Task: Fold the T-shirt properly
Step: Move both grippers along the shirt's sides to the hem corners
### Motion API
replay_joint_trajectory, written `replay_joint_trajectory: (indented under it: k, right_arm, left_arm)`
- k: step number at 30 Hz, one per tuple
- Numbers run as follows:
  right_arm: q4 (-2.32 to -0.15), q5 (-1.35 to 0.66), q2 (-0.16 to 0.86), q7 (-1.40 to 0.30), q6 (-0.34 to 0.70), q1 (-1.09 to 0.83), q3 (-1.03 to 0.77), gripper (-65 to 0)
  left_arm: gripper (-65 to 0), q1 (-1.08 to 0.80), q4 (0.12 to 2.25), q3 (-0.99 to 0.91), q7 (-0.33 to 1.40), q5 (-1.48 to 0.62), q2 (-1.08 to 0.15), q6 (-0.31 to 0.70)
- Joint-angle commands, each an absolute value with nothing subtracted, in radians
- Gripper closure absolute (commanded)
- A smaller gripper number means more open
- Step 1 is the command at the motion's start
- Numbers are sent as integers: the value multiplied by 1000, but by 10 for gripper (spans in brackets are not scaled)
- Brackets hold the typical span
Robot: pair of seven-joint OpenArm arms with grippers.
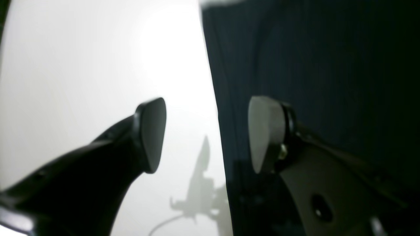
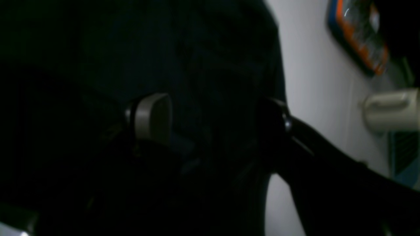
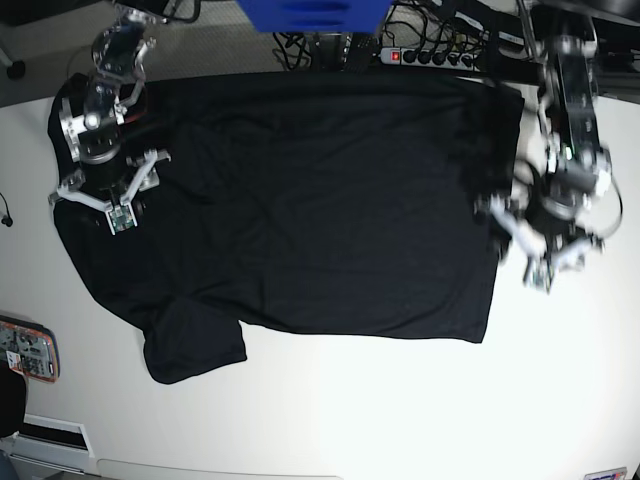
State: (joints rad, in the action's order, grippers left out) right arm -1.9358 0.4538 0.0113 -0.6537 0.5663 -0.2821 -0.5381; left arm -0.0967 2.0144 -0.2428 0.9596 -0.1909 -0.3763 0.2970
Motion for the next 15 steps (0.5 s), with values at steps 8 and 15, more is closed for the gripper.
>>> replay_joint_trajectory:
  k: [8, 15]
  right_arm:
    - [-1960, 447, 12, -644, 564, -260, -384, -389]
    - [-1971, 447, 10, -645, 564, -257, -262, -389]
  left_arm:
    - [-381, 274, 1707, -202, 1043, -197, -386, 294]
    - [-381, 630, 1099, -42, 954, -200, -389, 355]
